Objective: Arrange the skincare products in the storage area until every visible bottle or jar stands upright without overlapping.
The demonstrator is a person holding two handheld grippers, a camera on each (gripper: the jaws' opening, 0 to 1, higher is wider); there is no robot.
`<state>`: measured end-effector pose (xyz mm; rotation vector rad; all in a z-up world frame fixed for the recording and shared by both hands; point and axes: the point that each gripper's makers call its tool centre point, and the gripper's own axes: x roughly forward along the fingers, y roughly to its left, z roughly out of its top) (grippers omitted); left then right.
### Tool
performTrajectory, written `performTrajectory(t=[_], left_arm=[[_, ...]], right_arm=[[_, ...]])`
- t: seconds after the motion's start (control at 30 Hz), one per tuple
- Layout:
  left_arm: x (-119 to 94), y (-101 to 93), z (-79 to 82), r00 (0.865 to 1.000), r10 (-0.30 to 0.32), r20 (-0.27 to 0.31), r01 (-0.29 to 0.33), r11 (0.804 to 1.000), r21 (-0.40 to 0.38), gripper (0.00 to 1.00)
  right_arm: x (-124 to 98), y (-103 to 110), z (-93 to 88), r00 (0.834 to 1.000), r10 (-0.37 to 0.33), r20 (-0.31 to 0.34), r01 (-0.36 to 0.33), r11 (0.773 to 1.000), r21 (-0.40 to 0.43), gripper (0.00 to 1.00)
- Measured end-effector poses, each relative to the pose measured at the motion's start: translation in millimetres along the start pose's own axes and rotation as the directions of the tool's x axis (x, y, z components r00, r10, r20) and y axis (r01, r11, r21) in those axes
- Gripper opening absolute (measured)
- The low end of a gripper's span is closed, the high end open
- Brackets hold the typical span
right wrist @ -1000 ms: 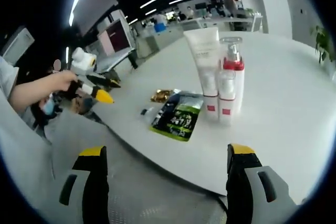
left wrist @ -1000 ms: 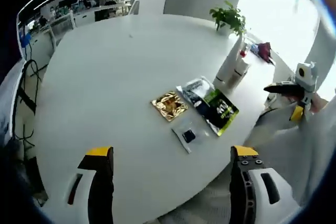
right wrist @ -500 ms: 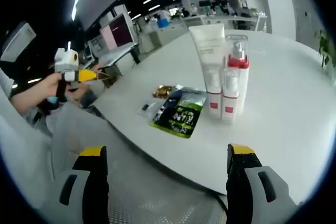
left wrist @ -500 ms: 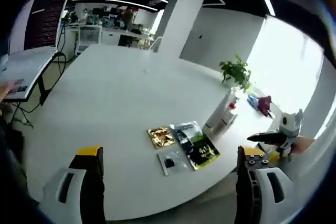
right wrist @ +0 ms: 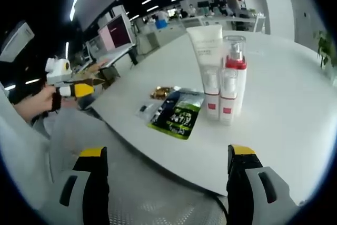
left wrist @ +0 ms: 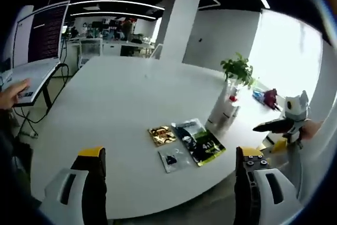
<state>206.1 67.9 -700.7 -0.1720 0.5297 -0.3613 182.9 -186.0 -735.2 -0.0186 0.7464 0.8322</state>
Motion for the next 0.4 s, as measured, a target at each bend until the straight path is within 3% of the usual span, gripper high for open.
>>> performTrajectory(t=[0.4], left_arm=[[-1.4, -0.2, -5.6, 1.0, 0.005, -0.005, -0.006, 1.0, -0.024, 0.92]], right_arm=[[1.6, -1.2, -2.6, 1.0, -0.017, -0.014, 0.016, 1.0, -0.021, 0.93]])
